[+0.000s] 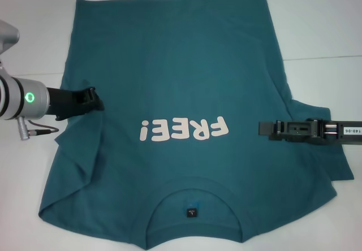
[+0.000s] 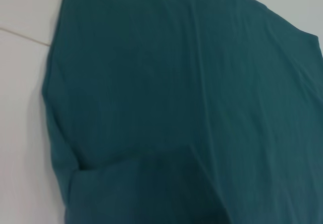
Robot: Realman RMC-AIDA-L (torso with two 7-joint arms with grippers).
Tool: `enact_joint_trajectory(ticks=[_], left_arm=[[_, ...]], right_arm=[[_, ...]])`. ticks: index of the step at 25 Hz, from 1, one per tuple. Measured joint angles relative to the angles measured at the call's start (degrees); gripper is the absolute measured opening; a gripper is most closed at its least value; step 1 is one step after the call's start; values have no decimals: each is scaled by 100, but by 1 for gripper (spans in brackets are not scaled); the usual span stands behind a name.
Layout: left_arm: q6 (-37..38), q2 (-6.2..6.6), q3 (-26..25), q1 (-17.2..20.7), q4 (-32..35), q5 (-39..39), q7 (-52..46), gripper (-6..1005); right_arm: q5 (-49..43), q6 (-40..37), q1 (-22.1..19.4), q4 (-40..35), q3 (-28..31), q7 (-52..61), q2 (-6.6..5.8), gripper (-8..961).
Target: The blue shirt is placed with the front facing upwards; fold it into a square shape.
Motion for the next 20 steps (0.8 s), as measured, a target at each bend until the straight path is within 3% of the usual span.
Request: enact_joint_trajectory(ticks=[6, 13, 20], left_arm=[[27, -2, 17, -5, -14, -21, 107, 61], [694, 9, -1, 122, 4, -1250, 1447, 298], [974, 227, -59, 547, 136, -1298, 1037, 530]], right_arm=[[3, 15, -22, 2, 0, 0, -8, 868], [-3, 46, -25, 8, 0, -1, -16, 868], [-6, 38, -34, 9, -10, -17, -27, 868]])
